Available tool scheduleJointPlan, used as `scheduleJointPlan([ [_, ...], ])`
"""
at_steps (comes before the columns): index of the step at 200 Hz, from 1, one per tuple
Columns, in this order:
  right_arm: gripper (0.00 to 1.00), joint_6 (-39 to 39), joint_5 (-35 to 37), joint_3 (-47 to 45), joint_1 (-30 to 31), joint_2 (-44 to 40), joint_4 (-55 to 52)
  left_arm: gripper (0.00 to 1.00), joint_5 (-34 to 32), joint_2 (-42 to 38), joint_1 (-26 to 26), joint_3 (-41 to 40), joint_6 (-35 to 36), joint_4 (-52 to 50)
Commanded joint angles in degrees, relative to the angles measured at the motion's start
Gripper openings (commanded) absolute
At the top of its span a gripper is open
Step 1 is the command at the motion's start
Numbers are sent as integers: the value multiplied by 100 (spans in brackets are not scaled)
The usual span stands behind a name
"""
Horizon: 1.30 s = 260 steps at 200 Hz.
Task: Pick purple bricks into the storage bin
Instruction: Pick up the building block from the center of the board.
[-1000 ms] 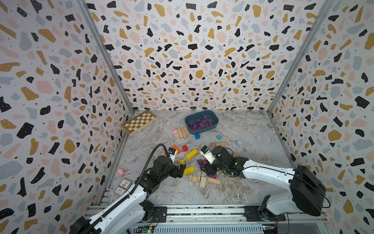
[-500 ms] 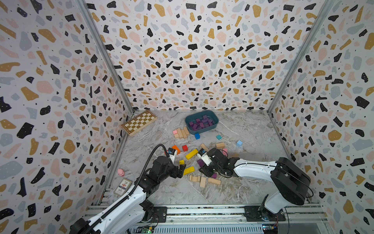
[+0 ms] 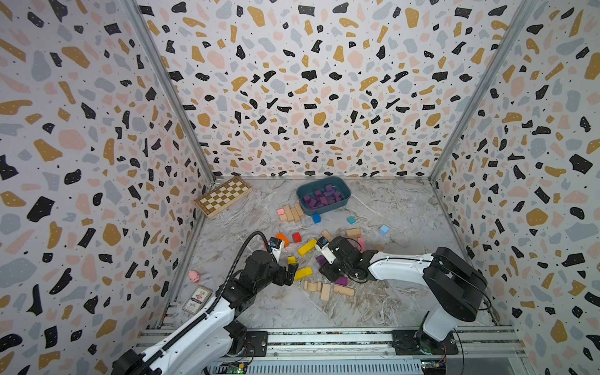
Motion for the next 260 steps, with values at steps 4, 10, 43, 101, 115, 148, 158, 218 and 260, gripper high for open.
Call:
scheduleJointPlan([
  [4,47,35,263,176,-19,-4,-202,99,-7,-57,18,-74,-40,148],
  [10,47,18,293,192,-17,15,-202,99,-4,-61,9,-74,-42,148],
  [43,49,-41,386,333,-22,156,-221,99,-6,-74,11,-74,-40,139],
  [101,53,-85,340,473,-38,402,-142,99,-4,-49,11,-74,-34,148],
  [115,52,-90,333,508,-44,451,-132,99,-10,-40,11,-65,-35,148],
  [148,50,-125,330,565,-62,527,-112,99,-12,-30,11,-65,-28,157],
  [158,49,-139,333,578,-66,547,-104,99,-11,-27,7,-65,-33,163],
  [218,35,-263,368,687,-107,619,-147,99,-8,-21,14,-65,-21,166],
  [260,20,-387,397,735,-150,546,-207,99,-12,-39,11,-74,-20,166],
])
